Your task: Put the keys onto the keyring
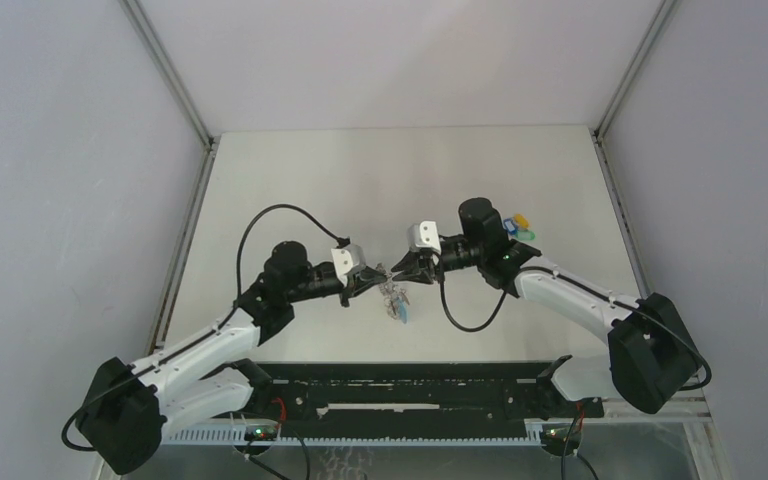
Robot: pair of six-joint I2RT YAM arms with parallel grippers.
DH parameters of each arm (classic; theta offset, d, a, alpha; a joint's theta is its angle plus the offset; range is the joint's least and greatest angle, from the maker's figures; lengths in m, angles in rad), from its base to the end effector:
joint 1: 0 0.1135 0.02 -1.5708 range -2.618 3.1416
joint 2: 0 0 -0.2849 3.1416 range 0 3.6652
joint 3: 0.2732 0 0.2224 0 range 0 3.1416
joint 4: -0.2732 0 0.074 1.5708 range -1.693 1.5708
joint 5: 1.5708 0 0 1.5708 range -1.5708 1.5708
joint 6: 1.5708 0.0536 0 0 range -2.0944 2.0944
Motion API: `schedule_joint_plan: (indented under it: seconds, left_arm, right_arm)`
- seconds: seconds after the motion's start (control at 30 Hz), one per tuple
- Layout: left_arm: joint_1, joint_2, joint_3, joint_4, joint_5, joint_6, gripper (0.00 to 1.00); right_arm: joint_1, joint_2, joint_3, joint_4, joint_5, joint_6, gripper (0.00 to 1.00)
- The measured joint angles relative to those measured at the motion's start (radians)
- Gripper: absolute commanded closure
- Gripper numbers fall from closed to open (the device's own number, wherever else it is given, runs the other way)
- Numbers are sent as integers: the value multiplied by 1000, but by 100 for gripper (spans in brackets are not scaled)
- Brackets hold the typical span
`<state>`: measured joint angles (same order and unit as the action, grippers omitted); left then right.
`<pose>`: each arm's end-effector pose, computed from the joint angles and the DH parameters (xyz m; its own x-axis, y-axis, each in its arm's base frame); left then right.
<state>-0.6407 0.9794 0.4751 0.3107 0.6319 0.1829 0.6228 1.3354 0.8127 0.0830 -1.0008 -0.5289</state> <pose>0.1356 -0.1406 0.2765 0.0206 0.1677 -0.9856 0.9593 0.2745 0.0667 0.1867 0.1896 0.2918 0.1725 -0.2113 -0.9621 -0.9805 -0.1305 -0.1472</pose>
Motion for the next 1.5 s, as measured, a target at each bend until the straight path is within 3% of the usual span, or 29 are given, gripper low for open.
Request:
schedule_joint_plan:
  seconds: [0.27,0.6,0.63,0.67,0.8,1.17,1.37,1.5]
  left_arm:
    - [-16,-11,55,-118,-121,-25,100]
    - [-66,40,164,-259,-344,-71,100]
    - [-66,51,175,-269,-358,-79,100]
    - [-66,59,183,-272,-368,-88,100]
    - [-74,77,201,-282,-415,-116,100]
    - [-97,70,201,-285,-451,-123,100]
    - [-97,64,201,-292,-455,-122,100]
    - [-97,63,201,-295,-455,-122,100]
  right_arm:
    - [-22,-96,0,-61,165,99,46]
    - [-65,-211,0,-132,706,362,37]
    - [-74,-227,0,-142,763,388,10]
    - [-82,-242,0,-149,811,409,1]
    - [-134,-300,-1,-166,906,470,0]
    - [-374,-287,-5,-241,931,644,0]
    - [-476,-189,-5,-246,967,740,9]
    - [-576,-37,58,-312,979,803,17]
